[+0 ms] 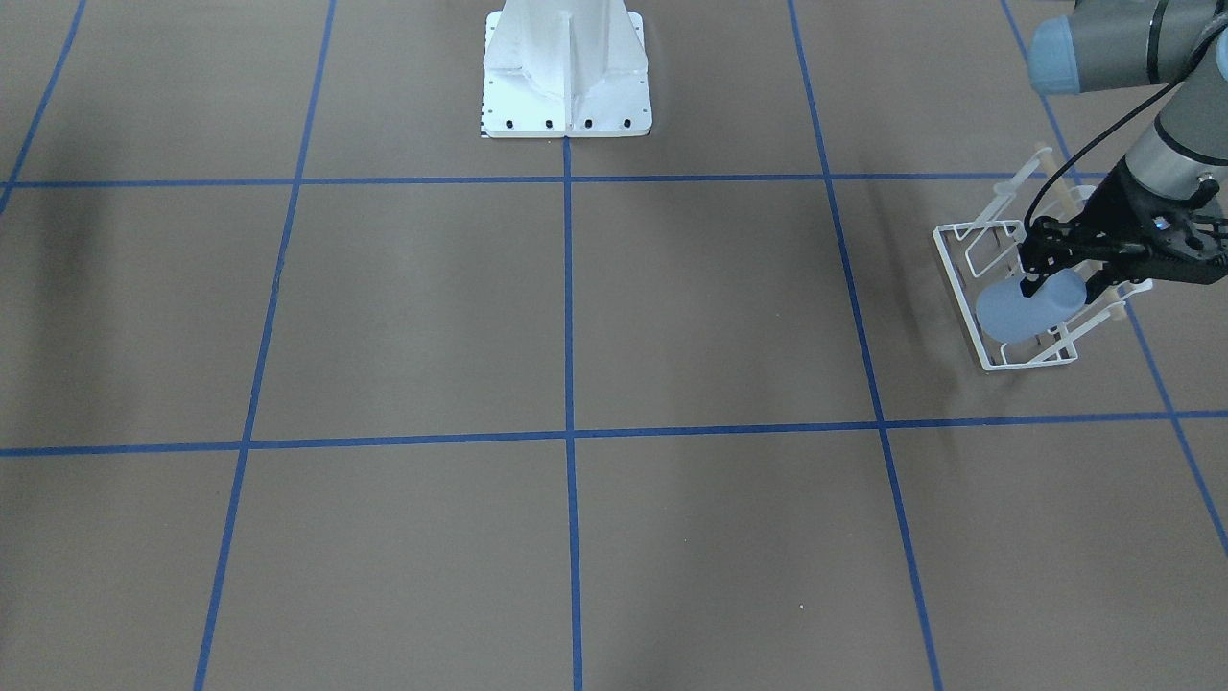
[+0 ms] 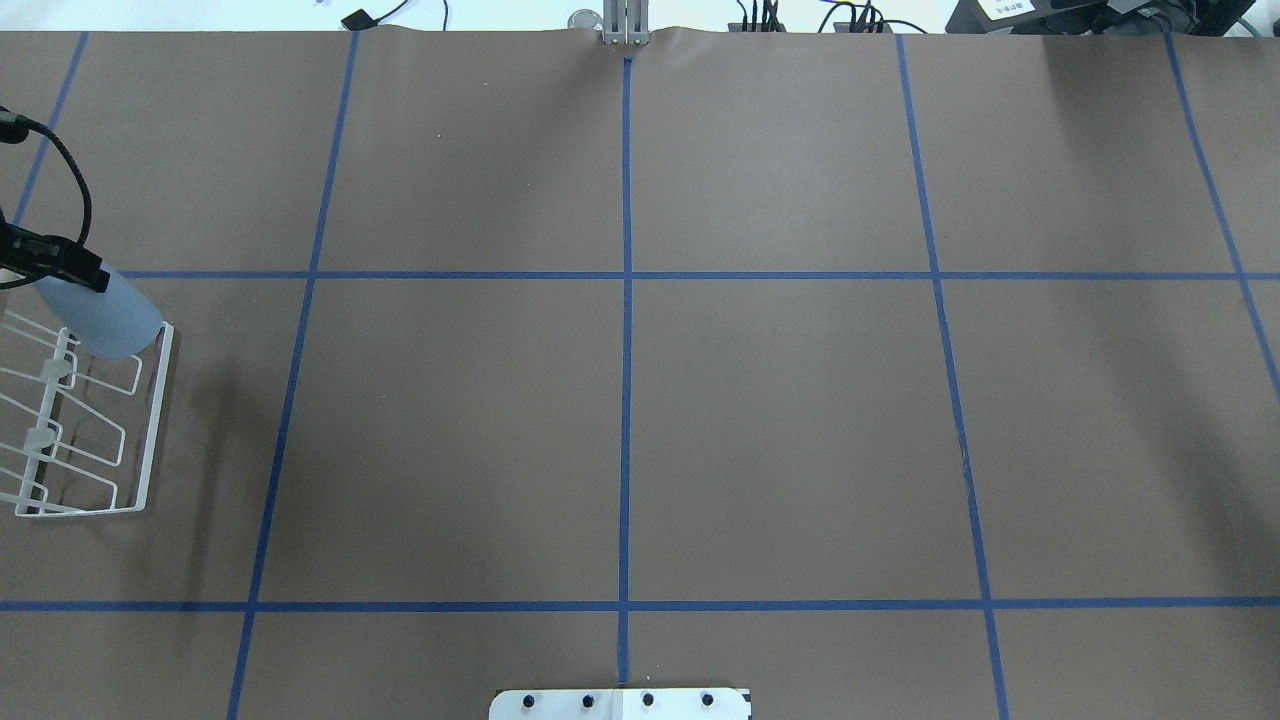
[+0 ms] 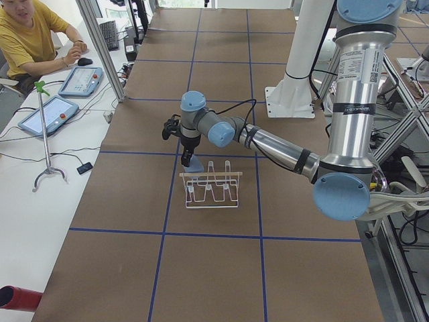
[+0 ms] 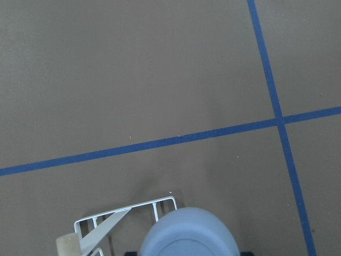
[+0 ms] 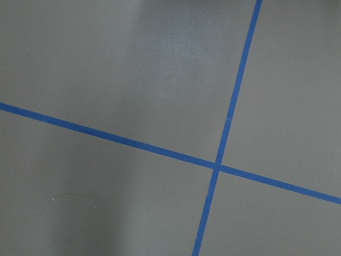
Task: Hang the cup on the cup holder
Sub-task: 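Hang the cup on the rack's holder and open the left gripper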
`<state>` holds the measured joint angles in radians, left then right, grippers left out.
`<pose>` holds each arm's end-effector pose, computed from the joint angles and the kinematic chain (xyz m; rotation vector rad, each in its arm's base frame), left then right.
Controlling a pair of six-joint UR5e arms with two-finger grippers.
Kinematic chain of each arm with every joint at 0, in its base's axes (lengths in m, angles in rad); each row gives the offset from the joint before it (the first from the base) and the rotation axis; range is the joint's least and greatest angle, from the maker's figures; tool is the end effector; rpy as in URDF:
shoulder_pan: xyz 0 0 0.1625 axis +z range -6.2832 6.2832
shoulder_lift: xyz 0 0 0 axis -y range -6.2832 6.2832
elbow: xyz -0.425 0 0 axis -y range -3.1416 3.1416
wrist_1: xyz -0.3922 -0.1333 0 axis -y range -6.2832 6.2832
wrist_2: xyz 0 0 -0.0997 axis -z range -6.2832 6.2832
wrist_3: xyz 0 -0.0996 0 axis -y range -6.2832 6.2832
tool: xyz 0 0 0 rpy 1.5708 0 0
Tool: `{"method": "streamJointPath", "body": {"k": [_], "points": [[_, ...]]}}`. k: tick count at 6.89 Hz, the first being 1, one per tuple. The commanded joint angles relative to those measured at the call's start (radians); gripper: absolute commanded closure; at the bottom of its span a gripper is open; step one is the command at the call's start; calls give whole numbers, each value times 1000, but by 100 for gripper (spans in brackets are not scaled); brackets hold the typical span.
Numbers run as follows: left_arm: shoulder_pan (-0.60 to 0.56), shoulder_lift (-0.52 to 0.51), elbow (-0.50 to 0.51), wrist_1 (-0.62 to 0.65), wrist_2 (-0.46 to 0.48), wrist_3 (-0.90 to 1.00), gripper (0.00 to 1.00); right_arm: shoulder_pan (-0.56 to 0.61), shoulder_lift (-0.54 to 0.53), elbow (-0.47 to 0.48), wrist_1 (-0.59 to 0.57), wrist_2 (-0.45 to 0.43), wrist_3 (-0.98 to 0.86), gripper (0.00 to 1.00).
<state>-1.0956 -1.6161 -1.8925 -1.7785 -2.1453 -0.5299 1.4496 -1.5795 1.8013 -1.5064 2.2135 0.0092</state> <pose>0.1650 -0.4937 0.4623 0.2205 0.7580 0.1132 0.0130 -0.5023 0.5495 0.2344 -0.6558 -0.1994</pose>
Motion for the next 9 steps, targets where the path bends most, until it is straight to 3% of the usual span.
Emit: {"method": "streamJointPath", "body": {"k": [1, 5, 6, 7, 9], "points": [[2, 1, 9, -22, 31, 23, 3, -2, 3, -2, 0, 0, 0, 0], [-21, -34, -27, 28, 16, 83, 1, 0, 0, -5, 0, 0, -8, 0], [-100, -72, -26, 148, 7, 249, 1, 0, -4, -7, 0, 2, -3, 0], [-215, -94, -25, 272, -61, 422, 1, 2, -34, -7, 0, -3, -12, 0], [-446, -91, 70, 353, -137, 705, 1, 9, -53, -22, 2, -9, -15, 0]]}}
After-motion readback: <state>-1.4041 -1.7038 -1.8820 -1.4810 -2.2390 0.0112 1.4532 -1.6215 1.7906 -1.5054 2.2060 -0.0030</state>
